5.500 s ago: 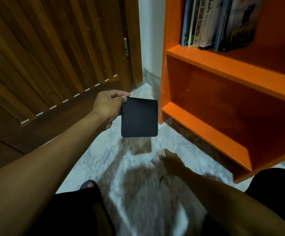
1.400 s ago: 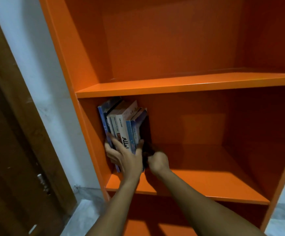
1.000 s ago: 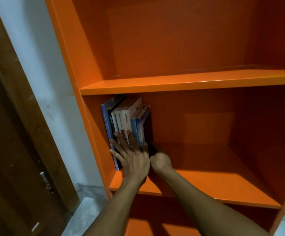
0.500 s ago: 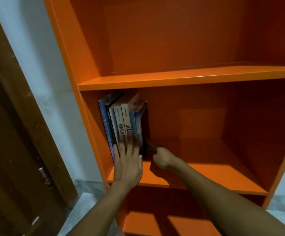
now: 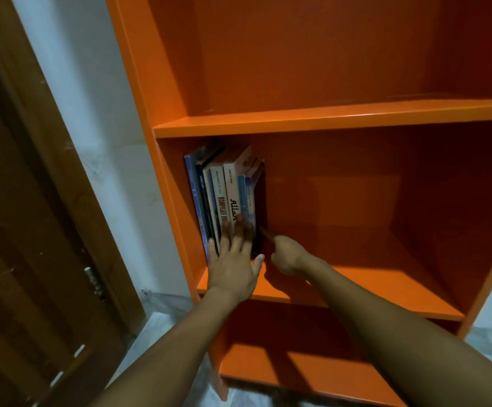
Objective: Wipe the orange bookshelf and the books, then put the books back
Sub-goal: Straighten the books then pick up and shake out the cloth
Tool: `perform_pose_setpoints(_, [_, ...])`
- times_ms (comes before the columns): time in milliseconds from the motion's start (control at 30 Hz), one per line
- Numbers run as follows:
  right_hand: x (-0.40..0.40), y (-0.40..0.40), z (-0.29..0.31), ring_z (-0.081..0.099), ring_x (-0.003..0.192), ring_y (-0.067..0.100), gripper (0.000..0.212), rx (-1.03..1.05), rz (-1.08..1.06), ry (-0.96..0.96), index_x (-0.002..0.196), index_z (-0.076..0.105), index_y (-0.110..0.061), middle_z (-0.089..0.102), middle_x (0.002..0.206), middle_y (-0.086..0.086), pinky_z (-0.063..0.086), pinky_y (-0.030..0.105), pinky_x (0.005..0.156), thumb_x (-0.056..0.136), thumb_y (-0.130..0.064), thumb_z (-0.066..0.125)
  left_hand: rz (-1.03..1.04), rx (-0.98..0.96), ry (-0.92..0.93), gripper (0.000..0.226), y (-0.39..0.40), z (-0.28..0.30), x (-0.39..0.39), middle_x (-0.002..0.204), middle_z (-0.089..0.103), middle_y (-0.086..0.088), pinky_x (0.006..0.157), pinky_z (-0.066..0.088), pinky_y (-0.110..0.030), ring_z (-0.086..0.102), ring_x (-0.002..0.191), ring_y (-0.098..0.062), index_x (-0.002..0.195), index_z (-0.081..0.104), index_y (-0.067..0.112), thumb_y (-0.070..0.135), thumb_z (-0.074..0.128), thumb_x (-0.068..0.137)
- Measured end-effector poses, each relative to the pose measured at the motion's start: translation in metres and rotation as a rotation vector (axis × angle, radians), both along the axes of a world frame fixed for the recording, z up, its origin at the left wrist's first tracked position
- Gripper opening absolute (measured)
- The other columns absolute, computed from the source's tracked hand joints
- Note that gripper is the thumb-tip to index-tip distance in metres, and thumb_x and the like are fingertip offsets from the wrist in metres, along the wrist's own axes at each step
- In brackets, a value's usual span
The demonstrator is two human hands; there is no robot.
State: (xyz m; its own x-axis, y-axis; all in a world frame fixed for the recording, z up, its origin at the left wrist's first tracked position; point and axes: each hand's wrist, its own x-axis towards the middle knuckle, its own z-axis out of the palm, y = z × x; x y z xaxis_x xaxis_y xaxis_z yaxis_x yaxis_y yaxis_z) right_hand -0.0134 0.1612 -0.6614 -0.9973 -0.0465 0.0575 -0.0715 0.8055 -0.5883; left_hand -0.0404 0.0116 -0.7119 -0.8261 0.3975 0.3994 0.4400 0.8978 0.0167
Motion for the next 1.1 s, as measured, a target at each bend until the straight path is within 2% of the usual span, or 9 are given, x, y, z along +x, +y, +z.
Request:
perform_pose_setpoints(100, [0.012,-0.005,-0.019,0.06,0.122,0.03,0.055,-0.073,-0.12,0.159,0.135,0.059,-0.018,0.064,0.134,0.01,0.049,0.033,0.096,0.086,0.003,0.046,-0.021,-0.026,0.011,0.066,-0.007,0.009,0.006,0.167,-0.009,-0.004,0.121,0.013,-0.059,-0.003,0.152,-0.036,0.158,0.017,0.025,0.049,0.037,0.1])
perform_pose_setpoints(233, [0.058,-0.015,-0.046,0.056,0.062,0.016,0.03,-0.242,-0.067,0.23,0.084,0.067,-0.021,0.073,0.081,0.007,0.039,0.026,0.06,0.08,-0.003,0.044,-0.184,0.272,0.132,0.041,-0.028,0.008,0.022,0.147,0.05,-0.008,0.111,0.036,-0.05,0.041,0.14,-0.028,0.134,0.058,0.016,0.021,0.049,0.094])
perform_pose_setpoints(333, [0.09,-0.025,-0.069,0.061,0.061,0.02,0.03,-0.192,0.187,0.066,0.083,0.069,-0.019,0.073,0.077,0.005,0.045,0.029,0.061,0.076,-0.006,0.043,-0.299,0.454,0.306,0.034,-0.042,-0.01,0.041,0.113,0.064,-0.004,0.082,0.041,-0.037,0.057,0.108,-0.025,0.112,0.07,0.015,0.009,0.049,0.085])
perform_pose_setpoints(467, [0.104,-0.021,-0.132,0.067,0.082,0.021,0.03,0.04,0.331,-0.309,0.102,0.072,-0.016,0.074,0.096,0.009,0.05,0.031,0.076,0.086,-0.006,0.049,-0.354,0.542,0.258,0.029,-0.051,-0.071,0.066,0.097,0.052,-0.007,0.077,0.04,-0.037,0.049,0.089,-0.026,0.103,0.068,0.01,0.002,0.048,0.084])
perform_pose_setpoints(700, [0.162,0.004,-0.255,0.052,0.13,0.031,0.042,0.149,0.128,-0.773,0.141,0.049,-0.008,0.053,0.142,0.013,0.043,0.034,0.105,0.101,-0.022,0.049,-0.129,0.325,-0.492,0.044,-0.058,-0.254,0.113,0.124,0.057,-0.015,0.09,0.053,-0.047,0.06,0.108,-0.036,0.137,0.043,0.016,0.031,0.036,0.096])
perform_pose_setpoints(867, [0.205,0.001,-0.335,0.064,0.108,0.028,0.025,0.048,0.018,-0.902,0.117,0.058,-0.009,0.066,0.116,0.011,0.049,0.033,0.087,0.096,-0.021,0.051,0.19,0.119,-1.146,0.069,-0.048,-0.333,0.168,0.151,0.041,-0.022,0.111,0.036,-0.036,0.043,0.137,-0.036,0.155,0.023,0.011,0.033,0.052,0.096])
perform_pose_setpoints(967, [0.227,-0.012,-0.362,0.057,0.095,0.015,0.03,-0.285,-0.248,-0.961,0.088,0.049,-0.029,0.059,0.094,-0.004,0.048,0.021,0.084,0.097,-0.001,0.054,0.346,0.242,-1.36,0.058,-0.036,-0.361,0.202,0.142,0.054,-0.017,0.104,0.045,-0.031,0.053,0.129,-0.031,0.147,0.042,0.007,0.022,0.056,0.092])
perform_pose_setpoints(1033, [0.237,-0.018,-0.385,0.06,0.09,0.019,0.037,-0.433,-0.418,-0.913,0.084,0.044,-0.031,0.064,0.097,0.008,0.056,0.034,0.088,0.092,0.0,0.061,0.401,0.289,-1.429,0.046,-0.027,-0.376,0.218,0.129,0.065,-0.016,0.091,0.054,-0.032,0.063,0.116,-0.029,0.131,0.059,0.007,0.021,0.055,0.088])
perform_pose_setpoints(1100, [0.247,-0.02,-0.424,0.064,0.084,0.023,0.016,-0.546,-0.533,-0.899,0.094,0.058,-0.017,0.068,0.105,0.023,0.055,0.054,0.084,0.086,-0.01,0.069,0.484,0.301,-1.425,0.04,-0.019,-0.388,0.228,0.124,0.067,-0.017,0.092,0.053,-0.032,0.064,0.116,-0.03,0.125,0.064,0.003,0.022,0.053,0.092])
